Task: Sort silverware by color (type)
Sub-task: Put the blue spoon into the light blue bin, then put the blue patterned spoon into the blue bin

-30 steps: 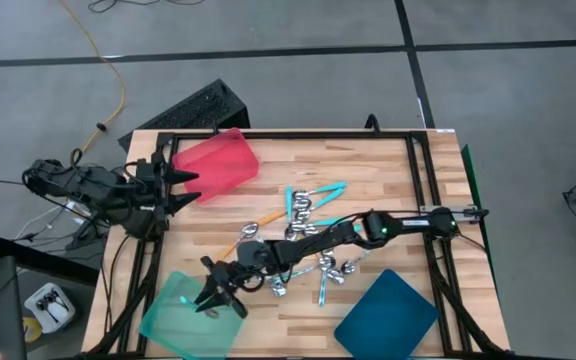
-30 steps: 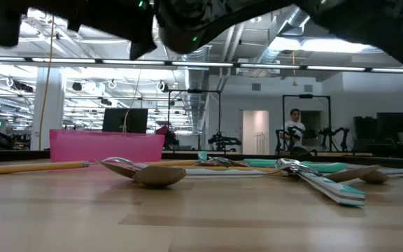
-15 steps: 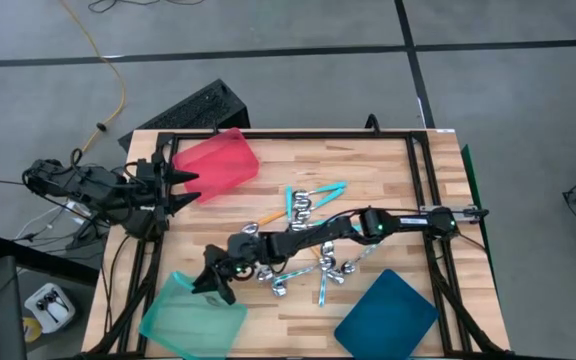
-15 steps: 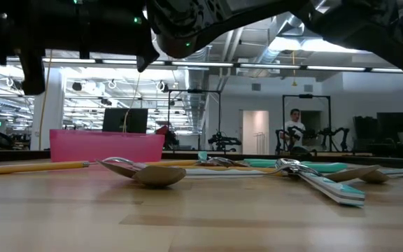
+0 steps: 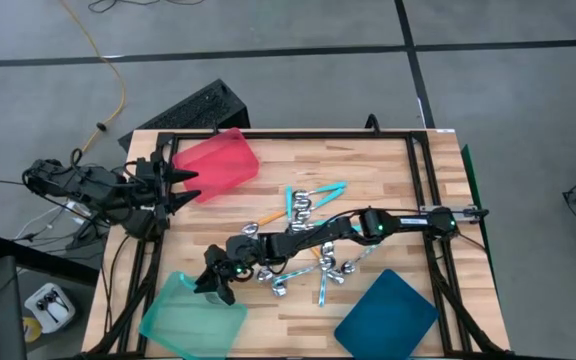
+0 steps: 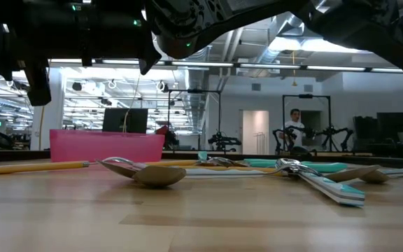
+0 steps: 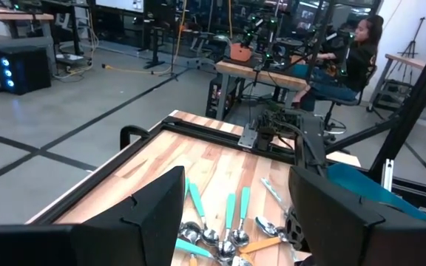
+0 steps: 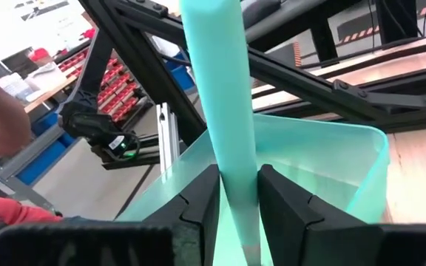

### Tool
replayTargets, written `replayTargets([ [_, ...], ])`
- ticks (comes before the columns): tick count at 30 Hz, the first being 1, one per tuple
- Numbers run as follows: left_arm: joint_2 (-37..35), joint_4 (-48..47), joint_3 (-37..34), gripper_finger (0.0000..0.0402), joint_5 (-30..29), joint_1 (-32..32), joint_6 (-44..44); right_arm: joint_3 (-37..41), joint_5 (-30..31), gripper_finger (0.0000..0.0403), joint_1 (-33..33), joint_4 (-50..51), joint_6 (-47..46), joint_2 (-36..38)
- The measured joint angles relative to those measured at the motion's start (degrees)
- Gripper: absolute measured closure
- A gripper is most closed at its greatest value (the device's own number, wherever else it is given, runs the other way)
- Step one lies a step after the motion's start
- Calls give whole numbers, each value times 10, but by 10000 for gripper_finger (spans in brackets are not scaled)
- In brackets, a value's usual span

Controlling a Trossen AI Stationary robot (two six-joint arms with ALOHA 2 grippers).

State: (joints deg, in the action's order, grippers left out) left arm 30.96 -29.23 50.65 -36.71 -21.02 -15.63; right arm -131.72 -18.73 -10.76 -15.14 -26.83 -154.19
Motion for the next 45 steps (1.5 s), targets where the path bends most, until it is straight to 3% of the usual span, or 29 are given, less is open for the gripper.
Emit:
replayTargets([
  [14, 0, 0, 0, 175, 0, 0, 0, 0, 6, 281, 0, 19, 3, 0],
  [25, 0, -9, 0, 175, 0, 0, 0, 0, 6, 206, 0, 29, 14, 1],
  [36, 0, -40, 0, 175, 1, 0, -29, 0, 4, 202, 9, 29, 53, 3],
  [45, 0, -50, 0, 175, 2, 0, -35, -20, -107, 206, 47, 65, 53, 6],
])
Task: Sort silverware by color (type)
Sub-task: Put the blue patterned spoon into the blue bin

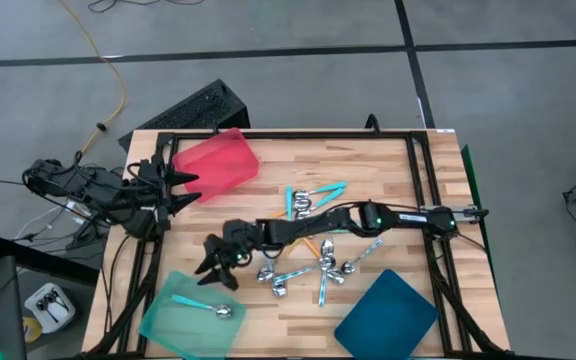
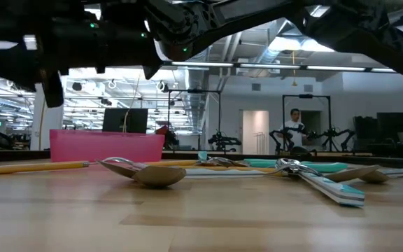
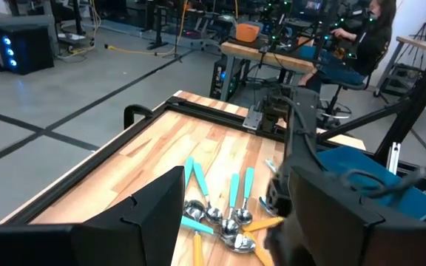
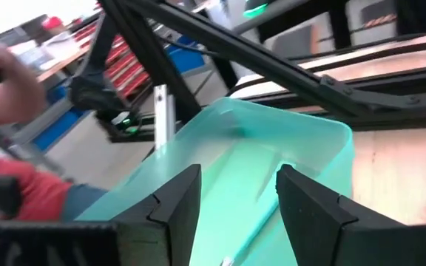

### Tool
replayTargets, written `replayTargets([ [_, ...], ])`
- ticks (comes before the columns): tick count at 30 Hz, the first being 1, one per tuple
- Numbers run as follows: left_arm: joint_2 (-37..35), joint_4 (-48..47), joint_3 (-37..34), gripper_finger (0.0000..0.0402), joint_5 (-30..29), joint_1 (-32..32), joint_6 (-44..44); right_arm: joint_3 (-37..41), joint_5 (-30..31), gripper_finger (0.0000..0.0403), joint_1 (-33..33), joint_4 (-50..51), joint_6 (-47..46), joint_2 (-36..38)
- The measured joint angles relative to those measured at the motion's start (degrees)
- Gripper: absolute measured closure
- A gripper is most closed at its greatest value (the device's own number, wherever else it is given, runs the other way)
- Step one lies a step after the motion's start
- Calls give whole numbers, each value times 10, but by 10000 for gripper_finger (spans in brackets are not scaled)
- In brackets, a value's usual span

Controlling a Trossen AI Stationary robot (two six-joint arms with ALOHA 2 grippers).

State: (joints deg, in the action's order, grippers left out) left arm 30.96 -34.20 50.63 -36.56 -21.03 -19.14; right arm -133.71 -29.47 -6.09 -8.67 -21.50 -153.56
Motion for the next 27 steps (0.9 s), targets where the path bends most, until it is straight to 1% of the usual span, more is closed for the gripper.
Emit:
replayTargets([
  [2, 0, 0, 0, 175, 0, 0, 0, -13, -29, 208, 9, 36, 13, 1],
  [7, 0, -9, 0, 175, 1, 0, 0, -12, -94, 214, 34, 99, 45, 5],
  [12, 0, -35, 0, 175, 1, 0, 0, -11, -93, 221, 55, 239, 111, 54],
  [14, 0, -42, 0, 175, 1, 0, 0, -13, -82, 224, 60, 293, 148, 74],
  [16, 0, -44, 0, 175, 1, 0, 3, -12, -55, 227, 59, 370, 188, 98],
  [17, 0, -44, 0, 175, 1, 0, 6, -12, -32, 228, 59, 403, 205, 108],
  [20, 0, -44, 0, 175, 1, 0, 7, -11, 56, 231, 49, 519, 254, 146],
  [24, 0, -48, 0, 175, 1, 0, 9, -12, 181, 232, 36, 668, 289, 191],
  [25, 0, -51, 0, 175, 2, 0, 9, -12, 197, 232, 33, 704, 293, 198],
  [27, 0, -56, 0, 175, 2, 0, 9, -11, 206, 233, 29, 760, 290, 207],
])
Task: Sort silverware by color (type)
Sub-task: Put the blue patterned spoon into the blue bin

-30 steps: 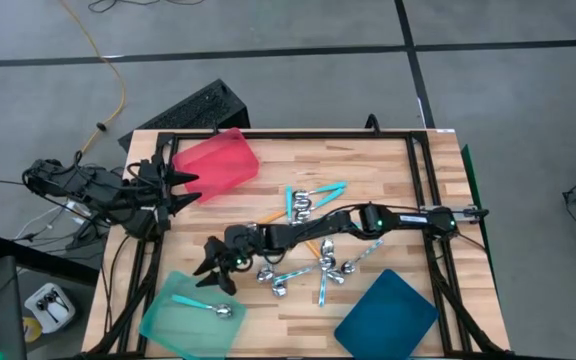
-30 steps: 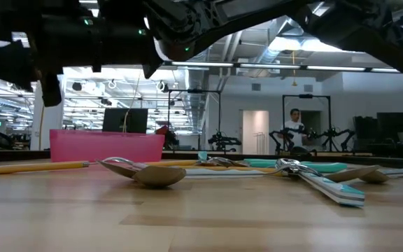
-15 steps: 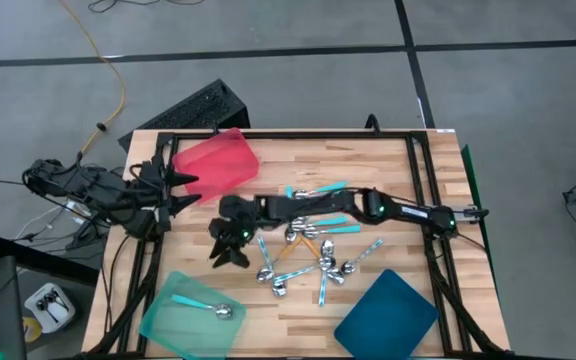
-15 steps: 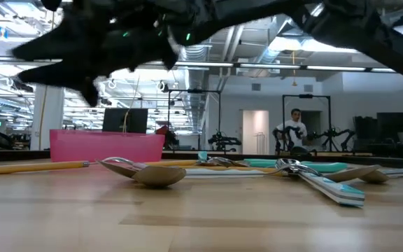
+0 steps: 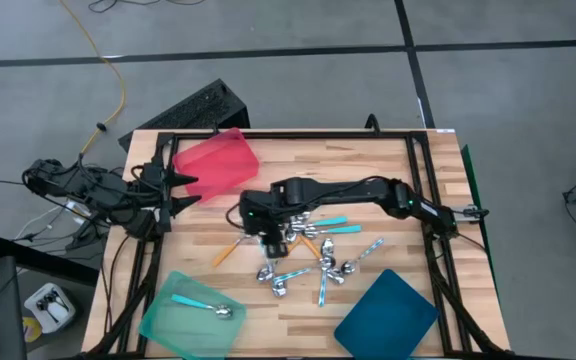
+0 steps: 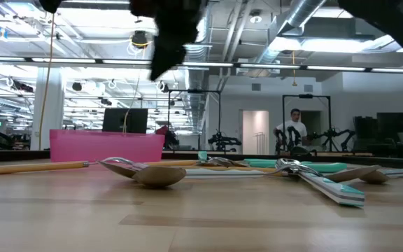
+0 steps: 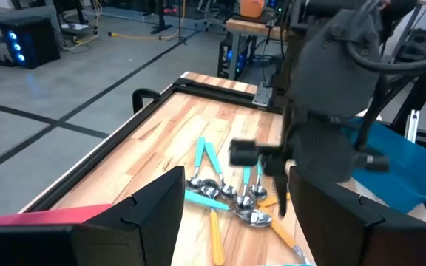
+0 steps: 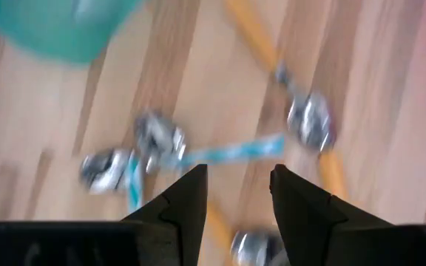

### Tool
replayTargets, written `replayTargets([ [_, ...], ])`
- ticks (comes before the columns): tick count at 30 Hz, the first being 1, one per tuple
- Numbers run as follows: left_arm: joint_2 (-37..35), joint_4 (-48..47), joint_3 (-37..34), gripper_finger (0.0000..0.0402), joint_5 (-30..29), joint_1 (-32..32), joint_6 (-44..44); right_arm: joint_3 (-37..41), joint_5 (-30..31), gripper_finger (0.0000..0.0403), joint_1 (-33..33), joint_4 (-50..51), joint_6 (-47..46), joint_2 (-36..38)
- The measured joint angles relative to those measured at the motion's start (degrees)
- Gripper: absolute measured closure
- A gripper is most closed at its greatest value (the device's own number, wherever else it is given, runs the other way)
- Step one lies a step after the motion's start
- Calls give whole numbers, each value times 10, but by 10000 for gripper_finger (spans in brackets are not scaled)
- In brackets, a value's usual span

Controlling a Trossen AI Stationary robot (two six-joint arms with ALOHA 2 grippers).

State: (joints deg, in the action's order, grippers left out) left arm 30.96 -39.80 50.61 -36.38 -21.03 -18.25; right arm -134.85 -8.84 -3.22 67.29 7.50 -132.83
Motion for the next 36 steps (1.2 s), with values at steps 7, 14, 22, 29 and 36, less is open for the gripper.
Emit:
replayTargets([
  [7, 0, -3, 0, 175, 25, 0, 0, 0, 59, 233, -34, 155, -64, 44],
  [14, 2, -13, -3, 175, 46, 0, -15, 12, 85, 233, -91, 227, -95, 48],
  [22, 2, -19, -3, 175, 46, 0, -16, 13, 92, 233, -134, 227, -100, 75],
  [29, 2, -20, -3, 175, 46, 0, -16, 12, 175, 233, -142, 227, -152, 159],
  [36, 2, -20, -3, 175, 46, 0, -24, 12, 279, 233, -164, 227, -172, 223],
])
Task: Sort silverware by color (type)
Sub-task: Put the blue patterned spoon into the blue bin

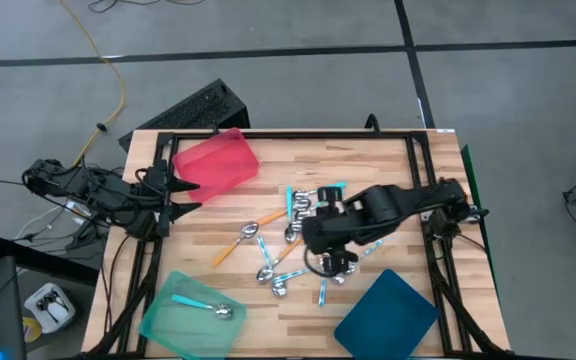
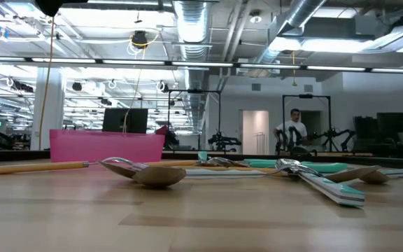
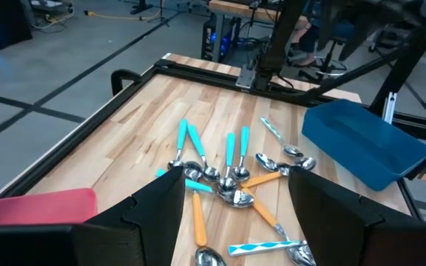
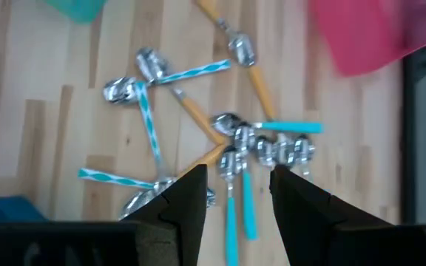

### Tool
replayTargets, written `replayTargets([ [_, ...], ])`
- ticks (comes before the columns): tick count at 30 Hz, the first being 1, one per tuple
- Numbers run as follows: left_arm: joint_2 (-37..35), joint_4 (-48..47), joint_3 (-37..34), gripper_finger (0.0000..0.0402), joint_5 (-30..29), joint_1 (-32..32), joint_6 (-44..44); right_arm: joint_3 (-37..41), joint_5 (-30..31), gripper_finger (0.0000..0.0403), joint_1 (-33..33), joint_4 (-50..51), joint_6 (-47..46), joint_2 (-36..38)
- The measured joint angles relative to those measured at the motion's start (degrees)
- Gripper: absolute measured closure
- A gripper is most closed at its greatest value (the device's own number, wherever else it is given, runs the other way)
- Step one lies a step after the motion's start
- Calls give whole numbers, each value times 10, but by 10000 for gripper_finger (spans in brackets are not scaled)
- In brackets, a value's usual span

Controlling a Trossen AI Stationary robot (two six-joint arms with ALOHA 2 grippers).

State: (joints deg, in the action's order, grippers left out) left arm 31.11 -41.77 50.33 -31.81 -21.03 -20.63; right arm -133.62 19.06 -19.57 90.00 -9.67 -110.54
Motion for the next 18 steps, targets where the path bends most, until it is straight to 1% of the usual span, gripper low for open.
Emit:
replayTargets([
  [5, 0, 0, 0, 175, 0, 0, -1, 0, 7, 233, -4, 0, 14, 35],
  [10, 0, 0, 0, 175, 0, 0, -2, 0, 9, 233, -3, 0, 10, 97],
  [12, 0, 0, 0, 175, 0, 0, -2, 10, 23, 233, -3, -2, 2, 128],
  [15, 0, 0, 0, 175, -1, 0, -1, 70, 59, 233, -3, -1, -32, 189],
  [18, 0, 0, 0, 175, -3, 0, 0, 168, 107, 233, -2, -8, -88, 258],
])
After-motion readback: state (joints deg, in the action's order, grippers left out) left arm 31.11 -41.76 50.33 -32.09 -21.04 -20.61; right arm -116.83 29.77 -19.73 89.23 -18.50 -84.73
